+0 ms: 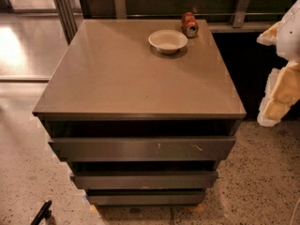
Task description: Open middle drawer
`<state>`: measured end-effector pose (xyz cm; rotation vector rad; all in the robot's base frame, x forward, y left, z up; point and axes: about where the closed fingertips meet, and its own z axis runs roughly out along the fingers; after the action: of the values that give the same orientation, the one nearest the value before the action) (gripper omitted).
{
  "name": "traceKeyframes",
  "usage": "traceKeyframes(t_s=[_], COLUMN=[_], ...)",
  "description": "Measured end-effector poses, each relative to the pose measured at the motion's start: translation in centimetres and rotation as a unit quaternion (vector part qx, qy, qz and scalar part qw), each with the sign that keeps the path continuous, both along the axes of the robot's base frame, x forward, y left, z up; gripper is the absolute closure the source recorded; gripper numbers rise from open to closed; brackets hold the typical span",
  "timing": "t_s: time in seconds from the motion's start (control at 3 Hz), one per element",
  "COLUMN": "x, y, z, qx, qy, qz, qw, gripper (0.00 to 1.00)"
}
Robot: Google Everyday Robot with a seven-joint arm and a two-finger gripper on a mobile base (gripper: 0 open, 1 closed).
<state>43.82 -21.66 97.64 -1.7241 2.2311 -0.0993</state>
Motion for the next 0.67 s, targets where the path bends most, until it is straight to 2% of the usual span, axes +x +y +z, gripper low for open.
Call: traceKeyframes(t_s=[0.33,0.67], x=[0.0,0.1], y=[0.0,-0.1], z=[0.0,-1.8], qx=[0.000,0.013], qy=[0.000,0.010], qz=[0.000,-0.005], qw=[1.0000,0.9999], gripper=[0.00,0.00])
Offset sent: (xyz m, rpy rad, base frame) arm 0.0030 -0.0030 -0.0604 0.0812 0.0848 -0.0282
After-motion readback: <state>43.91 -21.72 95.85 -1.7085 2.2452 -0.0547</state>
